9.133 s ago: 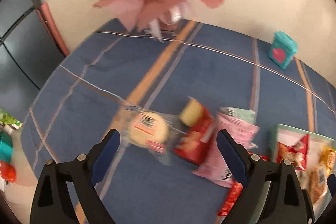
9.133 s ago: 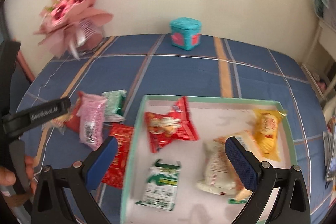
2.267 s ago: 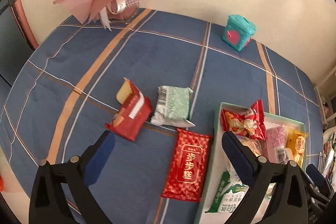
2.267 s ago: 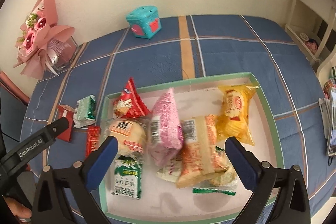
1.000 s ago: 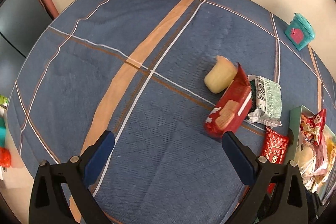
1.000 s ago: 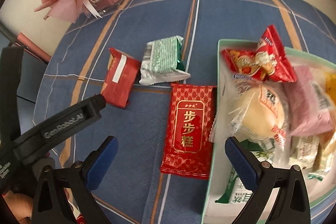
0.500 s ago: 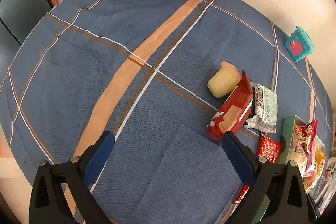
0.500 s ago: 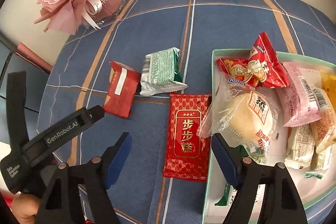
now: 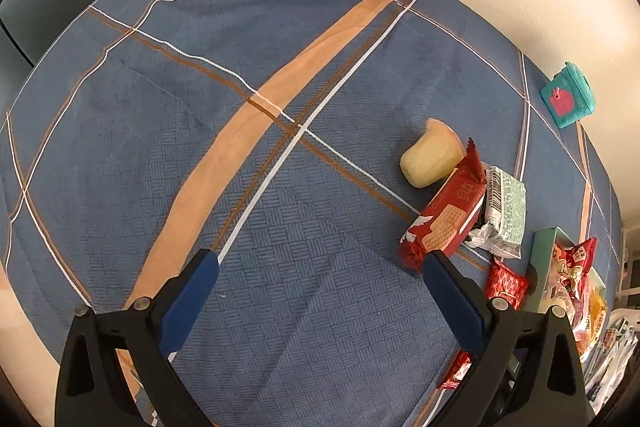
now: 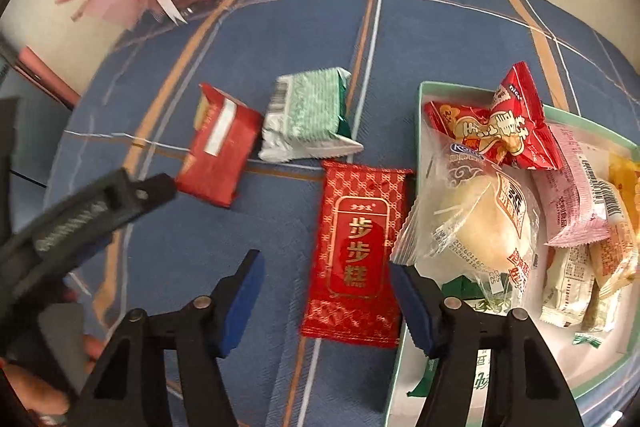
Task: Organize snacks
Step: 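Move both open tools back toward the red packet and red biscuit box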
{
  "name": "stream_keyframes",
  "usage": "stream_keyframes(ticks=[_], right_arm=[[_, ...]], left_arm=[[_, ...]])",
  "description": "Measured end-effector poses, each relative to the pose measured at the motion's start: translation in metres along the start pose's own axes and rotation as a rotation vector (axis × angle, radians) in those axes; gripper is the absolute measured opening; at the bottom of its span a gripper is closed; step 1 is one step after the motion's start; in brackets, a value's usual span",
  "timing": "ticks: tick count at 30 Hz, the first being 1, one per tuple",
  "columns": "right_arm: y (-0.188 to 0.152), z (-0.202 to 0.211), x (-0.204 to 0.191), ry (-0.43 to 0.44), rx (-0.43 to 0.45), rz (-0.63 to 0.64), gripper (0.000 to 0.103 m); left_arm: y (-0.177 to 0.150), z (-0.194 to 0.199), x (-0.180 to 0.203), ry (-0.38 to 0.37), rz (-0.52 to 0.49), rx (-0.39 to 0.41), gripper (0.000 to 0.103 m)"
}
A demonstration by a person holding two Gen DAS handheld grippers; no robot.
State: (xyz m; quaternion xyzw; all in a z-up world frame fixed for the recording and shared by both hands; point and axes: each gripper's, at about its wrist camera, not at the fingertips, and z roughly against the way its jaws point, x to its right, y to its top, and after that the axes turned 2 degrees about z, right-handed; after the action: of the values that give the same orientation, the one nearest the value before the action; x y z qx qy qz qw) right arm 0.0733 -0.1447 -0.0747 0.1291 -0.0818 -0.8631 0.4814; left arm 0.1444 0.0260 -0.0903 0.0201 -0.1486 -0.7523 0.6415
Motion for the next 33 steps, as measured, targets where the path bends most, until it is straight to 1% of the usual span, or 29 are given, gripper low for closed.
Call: stream_keyframes(ticks=[3, 6, 14, 18, 21, 23, 26, 29, 33], right_arm=[[0.001, -0.006, -0.005, -0.035, -0.008, 0.008, 0.067], [0.005, -0.011, -0.011, -0.09, 0.001, 0.018, 0.067], [0.026, -0.022, -0.023, -0.139, 0.042, 0.041, 0.066], [0.034, -0.03, -0.033, -0.16, 0.037, 0.064, 0.067], [0.034, -0.035, -0.042, -0.184, 0.02, 0.099, 0.068], [0.032, -0.041, -0.053, -0.182, 0.0, 0.115, 0.069], [0.032, -0.04, -0.055, -0.172, -0.001, 0.104, 0.069], [0.031, -0.038, -0.051, -0.129, 0.007, 0.071, 0.07], [0.032, -0.034, -0.04, -0.043, 0.013, 0.022, 0.071]], left_arm=[[0.001, 0.001, -0.004, -0.003, 0.005, 0.002, 0.102], [0.002, 0.003, -0.006, -0.004, 0.005, 0.005, 0.102], [0.005, 0.009, -0.011, -0.015, 0.018, 0.016, 0.102], [0.008, 0.009, -0.008, -0.018, 0.024, 0.02, 0.102], [0.01, 0.009, -0.009, -0.022, 0.031, 0.019, 0.102], [0.01, 0.008, -0.009, -0.025, 0.034, 0.017, 0.102], [0.009, 0.008, -0.01, -0.028, 0.035, 0.016, 0.102], [0.008, 0.007, -0.01, -0.032, 0.041, 0.013, 0.102], [0.009, 0.007, -0.011, -0.032, 0.042, 0.009, 0.102]])
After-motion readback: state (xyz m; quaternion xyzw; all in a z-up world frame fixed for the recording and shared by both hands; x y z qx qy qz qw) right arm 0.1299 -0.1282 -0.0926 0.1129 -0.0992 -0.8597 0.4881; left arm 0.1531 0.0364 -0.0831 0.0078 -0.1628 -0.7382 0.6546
